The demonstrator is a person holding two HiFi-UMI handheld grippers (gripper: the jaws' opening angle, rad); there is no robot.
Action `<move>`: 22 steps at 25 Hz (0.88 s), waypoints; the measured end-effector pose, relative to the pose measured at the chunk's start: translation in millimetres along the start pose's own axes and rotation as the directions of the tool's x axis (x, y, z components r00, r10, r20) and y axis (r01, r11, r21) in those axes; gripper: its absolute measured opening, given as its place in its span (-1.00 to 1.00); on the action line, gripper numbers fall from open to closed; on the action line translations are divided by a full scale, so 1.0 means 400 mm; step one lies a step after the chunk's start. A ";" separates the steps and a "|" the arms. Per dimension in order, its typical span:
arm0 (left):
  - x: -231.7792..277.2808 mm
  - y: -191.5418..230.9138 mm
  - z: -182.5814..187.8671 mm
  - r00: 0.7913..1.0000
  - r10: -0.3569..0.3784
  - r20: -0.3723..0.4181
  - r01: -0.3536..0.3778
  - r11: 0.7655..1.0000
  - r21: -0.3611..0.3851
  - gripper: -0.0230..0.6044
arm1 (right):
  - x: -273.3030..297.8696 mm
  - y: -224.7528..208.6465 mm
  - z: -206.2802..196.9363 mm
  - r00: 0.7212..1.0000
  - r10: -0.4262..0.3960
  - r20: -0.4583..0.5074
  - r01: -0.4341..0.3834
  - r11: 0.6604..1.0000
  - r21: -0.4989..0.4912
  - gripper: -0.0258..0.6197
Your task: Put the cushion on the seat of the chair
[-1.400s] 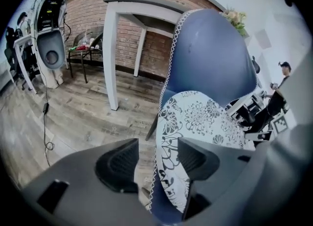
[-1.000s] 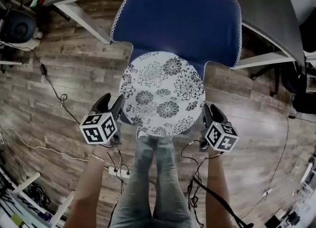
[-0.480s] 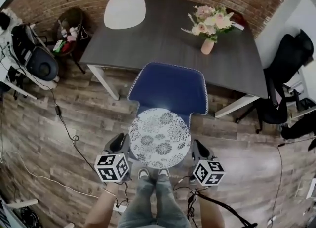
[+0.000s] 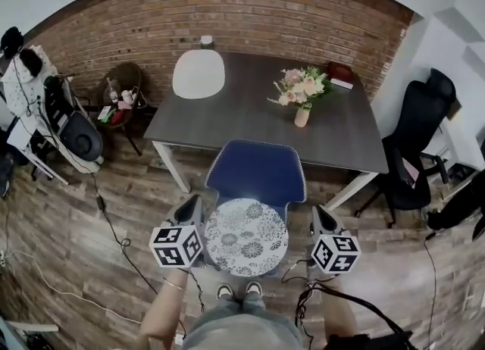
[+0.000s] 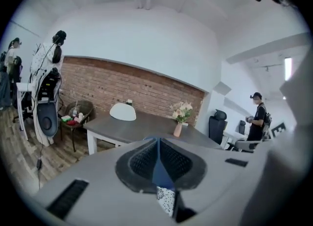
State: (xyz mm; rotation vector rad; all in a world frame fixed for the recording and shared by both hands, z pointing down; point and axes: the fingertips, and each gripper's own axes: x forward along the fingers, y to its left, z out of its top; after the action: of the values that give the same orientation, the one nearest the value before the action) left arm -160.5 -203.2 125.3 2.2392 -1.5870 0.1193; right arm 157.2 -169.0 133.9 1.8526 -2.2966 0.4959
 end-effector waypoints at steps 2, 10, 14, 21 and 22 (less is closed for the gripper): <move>0.004 -0.005 0.069 0.999 0.006 0.041 -0.007 0.999 0.035 -0.89 | -0.027 -0.029 0.062 0.999 -0.021 0.039 0.023 0.999 -0.036 -0.91; -0.002 -0.028 0.170 0.994 0.005 0.111 -0.013 0.997 0.075 -0.90 | -0.126 -0.117 0.167 0.976 -0.178 0.127 0.188 0.979 -0.074 -0.91; 0.000 -0.036 0.150 0.996 0.002 0.091 -0.009 0.997 0.075 -0.90 | -0.146 -0.129 0.158 0.964 -0.232 0.130 0.239 0.970 -0.036 -0.91; -0.014 -0.037 0.109 0.998 0.009 0.062 -0.012 0.998 0.060 -0.90 | -0.150 -0.095 0.145 0.966 -0.228 0.124 0.238 0.968 -0.079 -0.92; -0.016 -0.039 0.105 0.998 0.008 0.060 -0.012 0.998 0.060 -0.90 | -0.152 -0.094 0.144 0.965 -0.231 0.125 0.241 0.967 -0.077 -0.92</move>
State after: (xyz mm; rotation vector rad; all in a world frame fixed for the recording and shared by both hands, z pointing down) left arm -155.1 -208.3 80.8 2.3010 -1.6465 0.1052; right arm 212.6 -139.7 66.6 2.1223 -2.0851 0.2525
